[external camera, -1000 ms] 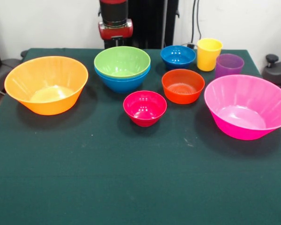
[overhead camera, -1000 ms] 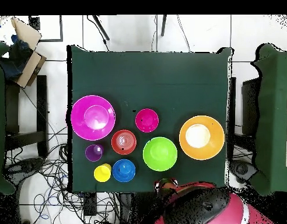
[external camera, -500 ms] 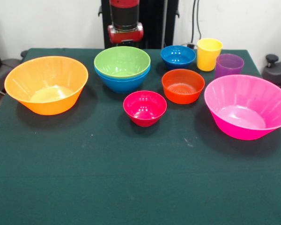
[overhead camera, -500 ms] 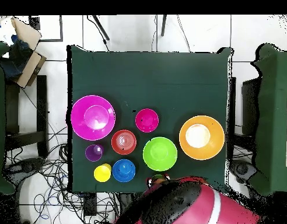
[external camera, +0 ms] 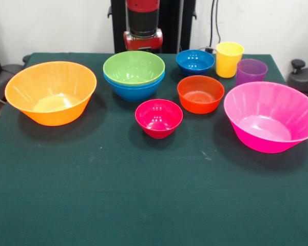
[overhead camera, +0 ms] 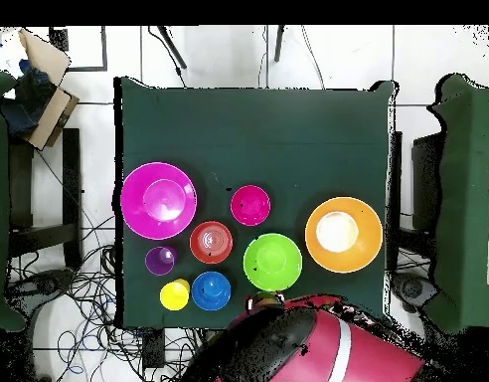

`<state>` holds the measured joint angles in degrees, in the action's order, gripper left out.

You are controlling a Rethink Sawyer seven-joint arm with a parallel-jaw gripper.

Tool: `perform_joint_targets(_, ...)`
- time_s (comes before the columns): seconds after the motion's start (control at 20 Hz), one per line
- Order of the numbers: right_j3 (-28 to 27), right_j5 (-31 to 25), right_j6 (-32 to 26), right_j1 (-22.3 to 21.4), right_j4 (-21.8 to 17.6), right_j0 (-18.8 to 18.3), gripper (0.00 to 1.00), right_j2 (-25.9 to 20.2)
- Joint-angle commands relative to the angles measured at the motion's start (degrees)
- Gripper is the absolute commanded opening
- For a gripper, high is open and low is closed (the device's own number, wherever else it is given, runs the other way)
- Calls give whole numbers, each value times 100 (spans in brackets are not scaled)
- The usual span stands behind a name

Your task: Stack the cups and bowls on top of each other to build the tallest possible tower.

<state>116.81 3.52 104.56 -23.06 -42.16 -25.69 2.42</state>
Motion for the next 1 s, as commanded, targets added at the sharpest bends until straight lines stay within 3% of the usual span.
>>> perform_joint_targets(0.05, -735, -96, 625, 35, 341, 70, 100, -633)
perform_joint_targets(1.0, -683, -1124, -76, -713, 212, -681, 100, -1244)
